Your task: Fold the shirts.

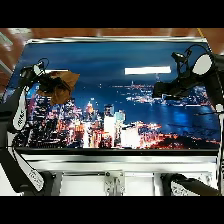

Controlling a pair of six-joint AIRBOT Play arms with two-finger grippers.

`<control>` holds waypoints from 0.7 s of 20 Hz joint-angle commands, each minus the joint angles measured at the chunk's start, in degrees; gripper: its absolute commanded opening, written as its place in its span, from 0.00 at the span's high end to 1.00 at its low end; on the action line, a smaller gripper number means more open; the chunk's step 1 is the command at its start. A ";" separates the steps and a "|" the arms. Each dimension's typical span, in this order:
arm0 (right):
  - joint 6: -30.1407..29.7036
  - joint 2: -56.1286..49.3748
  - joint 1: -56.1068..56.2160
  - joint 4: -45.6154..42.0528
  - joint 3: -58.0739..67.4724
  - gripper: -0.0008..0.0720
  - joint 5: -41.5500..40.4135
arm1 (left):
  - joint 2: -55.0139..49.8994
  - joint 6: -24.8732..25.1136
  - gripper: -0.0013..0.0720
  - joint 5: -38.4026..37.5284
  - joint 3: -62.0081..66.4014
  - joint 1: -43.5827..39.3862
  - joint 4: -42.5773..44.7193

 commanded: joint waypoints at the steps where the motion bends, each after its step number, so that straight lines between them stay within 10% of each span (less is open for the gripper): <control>1: 0.02 -0.02 0.04 0.04 0.04 0.06 -0.02 | -1.44 0.68 0.92 -1.16 1.18 0.31 -1.49; 9: -7.85 0.52 0.02 -4.68 0.11 0.06 -1.29 | 23.61 14.88 0.94 -5.11 7.23 -6.64 -4.92; 14: -9.18 10.80 0.02 -6.93 0.11 0.06 -1.07 | 47.01 13.79 0.94 -10.03 5.81 -19.39 -4.94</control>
